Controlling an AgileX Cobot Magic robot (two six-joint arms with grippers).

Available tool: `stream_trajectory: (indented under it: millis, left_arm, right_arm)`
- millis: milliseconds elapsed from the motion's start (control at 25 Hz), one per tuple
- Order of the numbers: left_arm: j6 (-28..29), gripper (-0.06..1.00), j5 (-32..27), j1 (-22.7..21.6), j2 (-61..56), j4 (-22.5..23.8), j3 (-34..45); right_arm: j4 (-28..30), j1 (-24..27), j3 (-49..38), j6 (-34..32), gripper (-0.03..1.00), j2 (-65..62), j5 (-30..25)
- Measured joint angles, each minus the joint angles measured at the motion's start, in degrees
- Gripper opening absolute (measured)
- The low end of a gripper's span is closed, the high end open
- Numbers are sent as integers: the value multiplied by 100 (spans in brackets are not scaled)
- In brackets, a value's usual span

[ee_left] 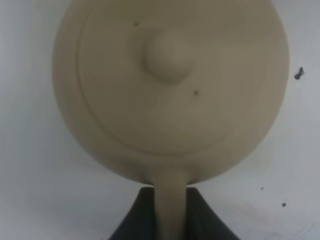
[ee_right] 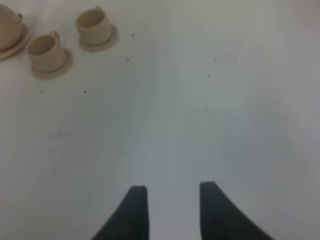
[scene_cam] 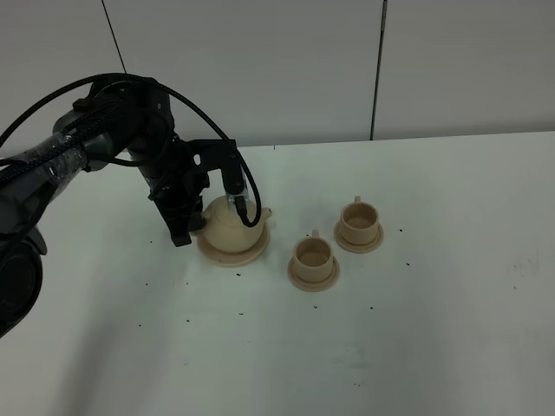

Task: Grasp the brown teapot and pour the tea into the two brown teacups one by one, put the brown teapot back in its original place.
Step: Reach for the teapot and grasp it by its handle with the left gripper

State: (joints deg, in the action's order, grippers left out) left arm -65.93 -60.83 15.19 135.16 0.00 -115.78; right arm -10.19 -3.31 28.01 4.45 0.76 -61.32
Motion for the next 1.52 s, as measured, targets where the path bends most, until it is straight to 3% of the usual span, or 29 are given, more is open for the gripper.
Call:
stream_trajectory:
  millis: [480, 1200, 1520]
  left_arm:
    - [0, 16, -385, 0, 0, 131, -10]
    - [17, 17, -308, 0, 136, 368, -50]
    - [22, 30, -338, 0, 136, 342, -50]
  right_arm:
    - [0, 0, 0, 0, 24, 0, 0]
    - [0, 0, 0, 0, 24, 0, 0]
    - [0, 0, 0, 0, 24, 0, 0]
